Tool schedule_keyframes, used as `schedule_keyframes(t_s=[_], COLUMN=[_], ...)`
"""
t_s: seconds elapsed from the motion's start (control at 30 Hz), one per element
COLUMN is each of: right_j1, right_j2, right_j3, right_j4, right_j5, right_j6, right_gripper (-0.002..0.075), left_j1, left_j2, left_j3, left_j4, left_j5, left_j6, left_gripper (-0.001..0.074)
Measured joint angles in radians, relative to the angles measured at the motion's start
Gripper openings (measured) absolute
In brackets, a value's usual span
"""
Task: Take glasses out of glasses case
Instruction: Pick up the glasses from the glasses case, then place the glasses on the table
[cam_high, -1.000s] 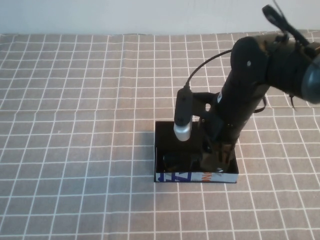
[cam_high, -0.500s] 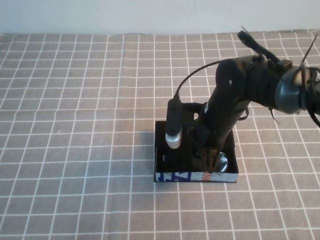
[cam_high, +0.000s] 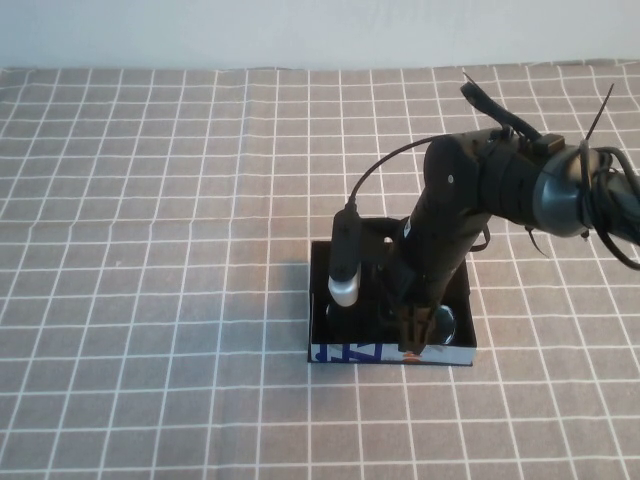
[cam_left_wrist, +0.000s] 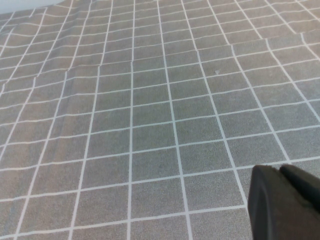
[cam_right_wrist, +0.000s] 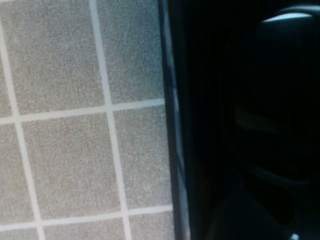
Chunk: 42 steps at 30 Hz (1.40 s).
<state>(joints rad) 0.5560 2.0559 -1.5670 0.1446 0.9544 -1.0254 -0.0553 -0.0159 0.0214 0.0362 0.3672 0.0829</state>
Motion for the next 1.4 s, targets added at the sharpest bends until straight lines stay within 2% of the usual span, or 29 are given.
schedule_keyframes(t_s=[0.17, 0.43, 0.7, 0.87, 1.07, 1.13, 1.27, 1.4], right_j1=[0.000, 0.000, -0.012, -0.059, -0.134, -0.157, -0.215, -0.235], right_j2=[-0.004, -0.052, -0.207, -0.359, -0.539, -0.570, -0.572, -0.523], right_j3=[-0.016, -0.183, -0.218, -0.087, 0.204, 0.303, 0.503, 0.587], right_j4=[0.004, -0.045, -0.052, -0.125, -0.229, -0.265, -0.277, -0.268], right_j5=[0.021, 0.220, 0.272, 0.274, 0.270, 0.216, -0.005, -0.171], right_j6=[0.030, 0.240, 0.678, 1.025, 1.306, 1.359, 1.393, 1.361], right_gripper=[0.0063, 0.0059, 0.0059, 0.0059, 0.0059, 0.0059, 0.0059, 0.0059], left_j1=[0.000, 0.000, 0.000, 0.000, 0.000, 0.000, 0.000, 0.000], left_j2=[0.000, 0.000, 0.000, 0.000, 0.000, 0.000, 0.000, 0.000], left_j3=[0.000, 0.000, 0.000, 0.000, 0.000, 0.000, 0.000, 0.000], left_j4=[0.000, 0.000, 0.000, 0.000, 0.000, 0.000, 0.000, 0.000], left_j5=[0.000, 0.000, 0.000, 0.000, 0.000, 0.000, 0.000, 0.000], left_j6=[0.000, 0.000, 0.000, 0.000, 0.000, 0.000, 0.000, 0.000], left_gripper=[-0.0005, -0.0004, -0.0004, -0.0004, -0.0004, -0.0004, -0.0005, -0.0005])
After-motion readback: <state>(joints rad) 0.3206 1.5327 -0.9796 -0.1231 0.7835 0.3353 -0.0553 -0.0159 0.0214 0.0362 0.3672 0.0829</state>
